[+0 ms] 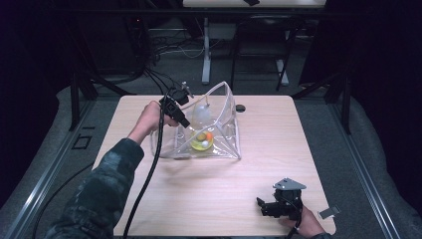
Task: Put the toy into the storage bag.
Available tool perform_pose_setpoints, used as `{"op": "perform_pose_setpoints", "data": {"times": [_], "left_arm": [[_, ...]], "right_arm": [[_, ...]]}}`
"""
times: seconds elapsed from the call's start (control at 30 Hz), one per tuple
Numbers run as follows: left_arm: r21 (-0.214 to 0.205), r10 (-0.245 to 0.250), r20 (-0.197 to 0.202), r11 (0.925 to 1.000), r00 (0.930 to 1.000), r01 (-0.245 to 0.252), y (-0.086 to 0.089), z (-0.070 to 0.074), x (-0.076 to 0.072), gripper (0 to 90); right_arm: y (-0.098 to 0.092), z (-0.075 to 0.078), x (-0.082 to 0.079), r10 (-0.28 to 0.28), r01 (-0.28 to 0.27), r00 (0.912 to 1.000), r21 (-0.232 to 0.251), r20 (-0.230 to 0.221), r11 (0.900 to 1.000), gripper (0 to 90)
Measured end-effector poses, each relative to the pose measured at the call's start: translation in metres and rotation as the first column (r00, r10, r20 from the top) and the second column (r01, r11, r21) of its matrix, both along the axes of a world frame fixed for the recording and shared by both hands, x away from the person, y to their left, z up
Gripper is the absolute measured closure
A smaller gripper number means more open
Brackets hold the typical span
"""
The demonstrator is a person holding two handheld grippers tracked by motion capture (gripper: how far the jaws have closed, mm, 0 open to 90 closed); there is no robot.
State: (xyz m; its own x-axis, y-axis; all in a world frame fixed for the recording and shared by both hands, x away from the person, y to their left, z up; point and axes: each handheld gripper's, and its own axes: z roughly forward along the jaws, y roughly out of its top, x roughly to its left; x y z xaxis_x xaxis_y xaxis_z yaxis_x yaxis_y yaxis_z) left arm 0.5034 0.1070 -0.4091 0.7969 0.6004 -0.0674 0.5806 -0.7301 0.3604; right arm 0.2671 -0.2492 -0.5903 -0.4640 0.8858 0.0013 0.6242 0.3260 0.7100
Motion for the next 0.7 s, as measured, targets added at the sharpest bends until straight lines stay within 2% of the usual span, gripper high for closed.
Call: {"op": "perform_pose_setpoints", "data": {"times": [0.17,0.3,0.4,0.47,0.7], "left_arm": [[-0.046,-0.014,0.002,0.9989,0.9999,0.014,0.005,0.008,-0.006,66.8],[-0.039,-0.014,0.037,0.9991,0.9992,0.015,0.01,0.019,-0.014,56.3],[-0.04,0.0,0.066,0.9992,0.9978,0.002,0.017,0.027,-0.02,45.4],[-0.073,0.024,0.071,0.9972,0.9972,-0.019,0.024,0.03,-0.023,37.5],[-0.101,0.062,0.104,0.9936,0.9926,-0.051,0.05,0.045,-0.031,21.7]], "right_arm": [[0.0,0.0,0.0,0.0,0.0,1.0,-0.001,0.002,1.0,0.0],[0.0,0.0,0.0,0.001,-0.001,1.0,-0.001,0.002,1.0,0.0],[0.0,0.0,0.0,0.001,-0.001,1.0,0.0,0.002,1.0,0.0],[0.0,0.0,0.0,0.001,-0.001,1.0,-0.002,0.002,1.0,0.0],[0.0,0.0,0.0,0.001,-0.001,1.0,0.0,0.002,1.0,0.0]]}}
